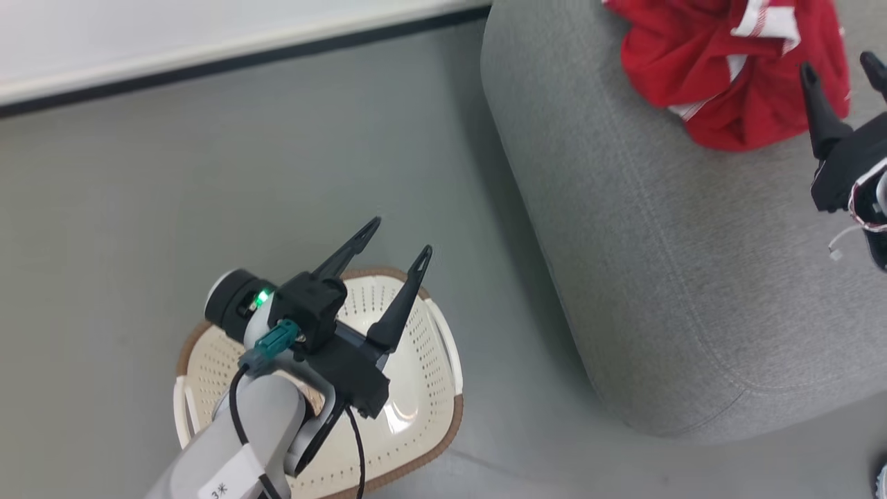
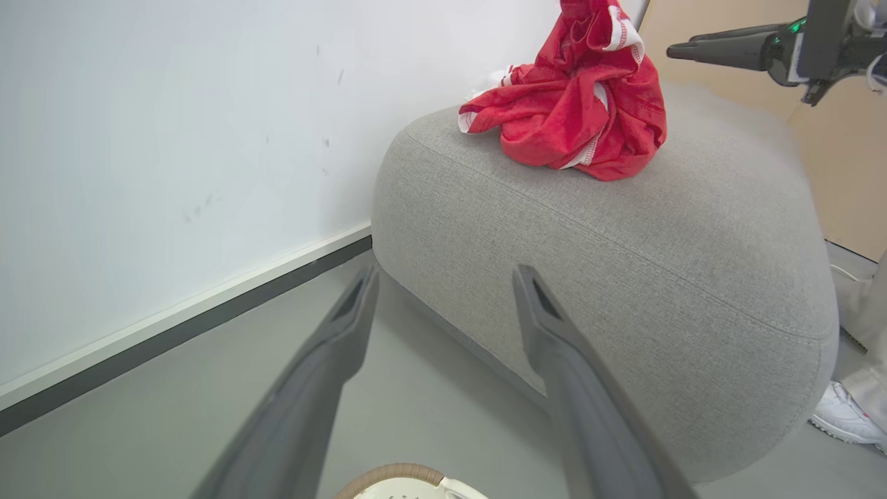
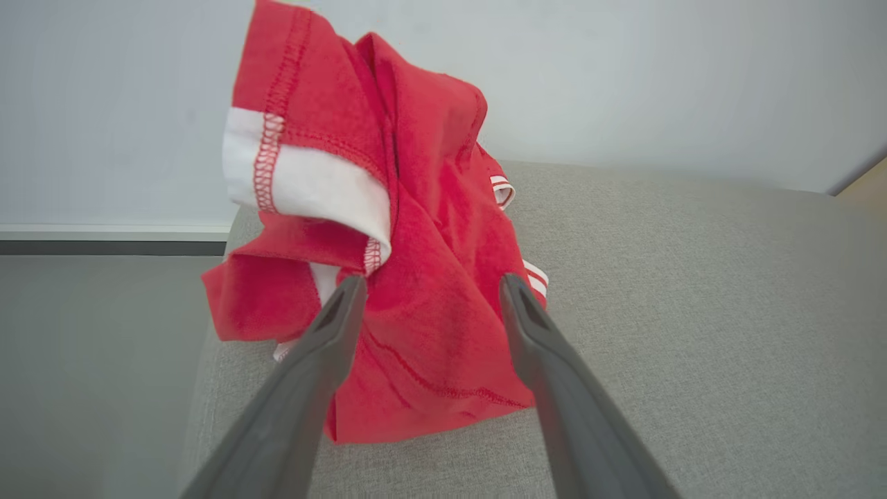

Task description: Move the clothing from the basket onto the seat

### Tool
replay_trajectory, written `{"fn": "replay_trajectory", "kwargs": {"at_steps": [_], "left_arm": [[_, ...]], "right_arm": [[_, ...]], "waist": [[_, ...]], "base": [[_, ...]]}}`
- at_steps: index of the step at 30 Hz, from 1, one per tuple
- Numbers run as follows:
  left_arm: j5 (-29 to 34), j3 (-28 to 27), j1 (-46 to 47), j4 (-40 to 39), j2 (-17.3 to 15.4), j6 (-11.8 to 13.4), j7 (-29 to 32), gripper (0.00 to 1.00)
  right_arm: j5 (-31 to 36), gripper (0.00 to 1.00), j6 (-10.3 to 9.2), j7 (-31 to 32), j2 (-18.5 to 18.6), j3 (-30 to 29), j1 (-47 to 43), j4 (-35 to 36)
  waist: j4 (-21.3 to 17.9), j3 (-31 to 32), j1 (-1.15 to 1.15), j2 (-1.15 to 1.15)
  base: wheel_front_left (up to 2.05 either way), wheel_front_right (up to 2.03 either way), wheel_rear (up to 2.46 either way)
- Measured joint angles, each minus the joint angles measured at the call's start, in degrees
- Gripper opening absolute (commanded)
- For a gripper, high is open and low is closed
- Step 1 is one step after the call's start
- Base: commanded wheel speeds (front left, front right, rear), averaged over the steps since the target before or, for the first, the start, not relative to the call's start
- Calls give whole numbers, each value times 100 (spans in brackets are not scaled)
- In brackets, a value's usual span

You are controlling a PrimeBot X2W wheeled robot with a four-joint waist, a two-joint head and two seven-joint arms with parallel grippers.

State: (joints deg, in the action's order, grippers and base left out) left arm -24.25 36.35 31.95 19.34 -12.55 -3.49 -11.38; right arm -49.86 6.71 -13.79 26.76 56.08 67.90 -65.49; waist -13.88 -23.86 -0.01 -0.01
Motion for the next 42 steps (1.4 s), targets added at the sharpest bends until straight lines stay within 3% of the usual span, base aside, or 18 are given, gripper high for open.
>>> {"fn": "replay_trajectory", "kwargs": {"at_steps": [13,26,34,42], "left_arm": [[-353,-336,-725,265,178,275,-192,100],[-531,-826,-1588,353,190,683,-263,100],[-599,-1083,-2315,144,-12,813,-292,100],[-659,-1475,-2969,-176,-199,956,-292,100]], "right_arm": [[-5,100,20,-49,4,-42,-596,233],[-118,100,-24,-49,-212,-336,-1725,944],[-105,100,-399,-48,-437,-481,-2737,1761],[52,100,-989,-49,-648,-648,-3626,2776]], "waist": [[202,933,-1,0],[856,1813,0,0],[1311,2345,0,0],[1592,2794,0,0]], "base": [[0,0,0],[0,0,0],[0,0,0],[0,0,0]]}}
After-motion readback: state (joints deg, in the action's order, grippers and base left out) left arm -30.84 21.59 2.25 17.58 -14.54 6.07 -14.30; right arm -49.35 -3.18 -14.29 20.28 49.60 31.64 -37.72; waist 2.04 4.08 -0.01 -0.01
